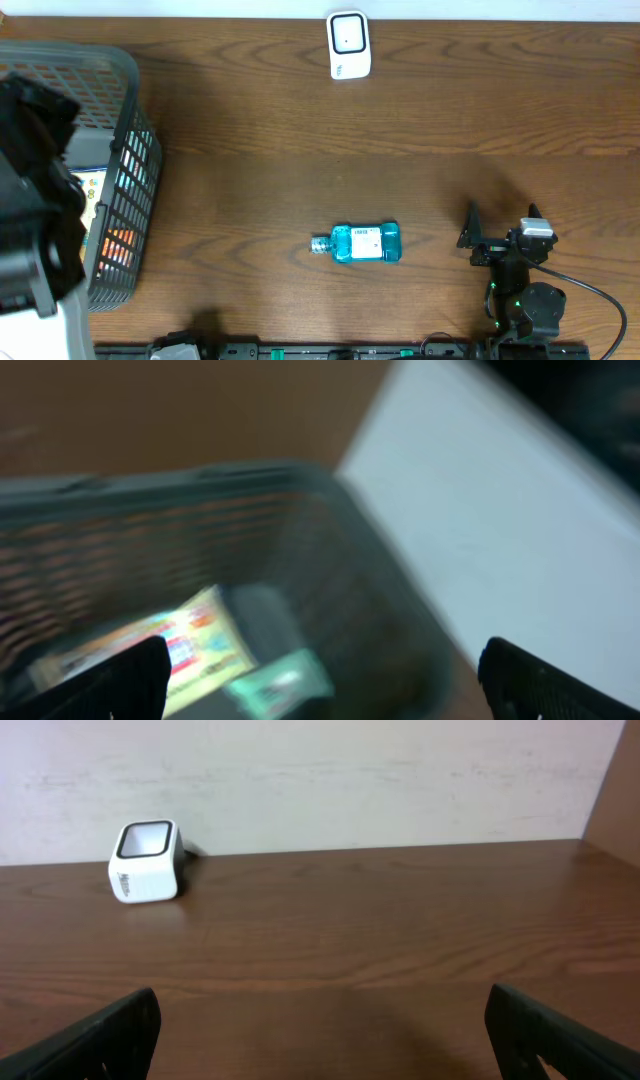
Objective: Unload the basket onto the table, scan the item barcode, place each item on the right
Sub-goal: 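Move the left gripper back into the grey basket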
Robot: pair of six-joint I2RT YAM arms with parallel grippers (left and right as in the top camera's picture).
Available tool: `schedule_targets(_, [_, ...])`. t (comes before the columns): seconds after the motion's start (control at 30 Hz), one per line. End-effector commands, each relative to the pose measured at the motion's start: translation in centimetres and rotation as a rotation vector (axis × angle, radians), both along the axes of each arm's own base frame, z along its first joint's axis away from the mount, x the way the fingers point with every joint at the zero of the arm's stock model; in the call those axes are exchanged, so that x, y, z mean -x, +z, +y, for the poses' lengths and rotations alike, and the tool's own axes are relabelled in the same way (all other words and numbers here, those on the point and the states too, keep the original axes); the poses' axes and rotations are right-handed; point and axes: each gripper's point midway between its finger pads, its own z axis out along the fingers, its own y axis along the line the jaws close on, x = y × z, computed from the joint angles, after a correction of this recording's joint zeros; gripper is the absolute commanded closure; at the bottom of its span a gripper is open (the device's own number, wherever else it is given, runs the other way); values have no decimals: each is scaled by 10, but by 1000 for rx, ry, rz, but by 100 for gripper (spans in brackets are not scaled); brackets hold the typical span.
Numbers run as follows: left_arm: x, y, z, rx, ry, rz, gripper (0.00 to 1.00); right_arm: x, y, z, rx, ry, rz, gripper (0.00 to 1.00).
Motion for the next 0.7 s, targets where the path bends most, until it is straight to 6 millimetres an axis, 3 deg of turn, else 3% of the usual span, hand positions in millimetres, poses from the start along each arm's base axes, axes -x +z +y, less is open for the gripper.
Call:
schedule_targets(0.0, [0, -37, 32, 151, 180, 32, 2, 0, -1, -1, 13, -7, 1, 1])
schedule_targets(0.17, [0, -103, 59, 364, 321, 168, 2, 0, -1, -1, 13, -7, 1, 1])
schedule_targets(0.3, [13, -152, 75, 520, 527, 255, 2, 0, -1, -1, 13, -7, 1, 1])
schedule_targets(0.43, [26, -185, 81, 628, 730, 282, 2, 0, -1, -1, 13, -7, 1, 1])
schedule_targets(0.67, [26, -227, 84, 722, 989, 265, 2, 0, -1, -1, 13, -7, 1, 1])
